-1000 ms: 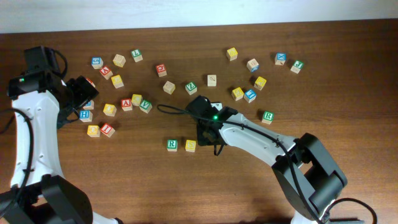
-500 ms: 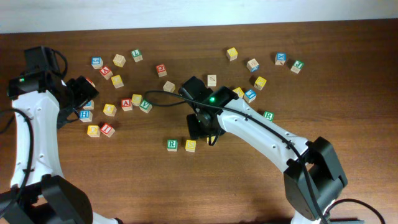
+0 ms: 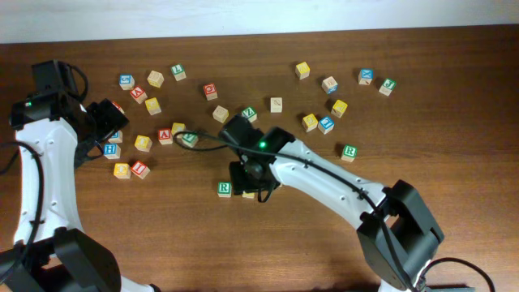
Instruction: Spell out RSS
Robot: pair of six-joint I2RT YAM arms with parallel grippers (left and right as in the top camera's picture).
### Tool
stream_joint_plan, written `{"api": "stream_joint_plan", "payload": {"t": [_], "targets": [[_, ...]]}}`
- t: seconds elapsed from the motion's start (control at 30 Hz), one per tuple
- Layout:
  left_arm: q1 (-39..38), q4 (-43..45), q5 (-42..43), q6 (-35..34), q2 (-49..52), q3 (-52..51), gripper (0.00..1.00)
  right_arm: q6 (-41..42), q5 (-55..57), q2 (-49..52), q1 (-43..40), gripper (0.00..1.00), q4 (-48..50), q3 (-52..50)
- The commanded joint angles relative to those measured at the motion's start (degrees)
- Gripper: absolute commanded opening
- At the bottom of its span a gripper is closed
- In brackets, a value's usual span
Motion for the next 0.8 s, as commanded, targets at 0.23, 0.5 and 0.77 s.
{"api": "stream_joint_plan", "payload": {"t": [0.23, 0.5, 0.77], "targets": [[0.24, 0.07, -0.20, -0.70, 0.02, 0.15, 0.99, 6.49, 5.64, 6.80, 2.23, 0.51, 0.98, -0.52], [0.24, 0.07, -0.20, -0.70, 0.02, 0.15, 0.99, 6.49, 5.46, 8.90, 2.27, 0.46, 2.75, -0.52], [0.24, 0.07, -0.20, -0.70, 0.02, 0.15, 0.99, 6.43, 6.82, 10.97, 2.27, 0.33, 3.41, -0.52]]}}
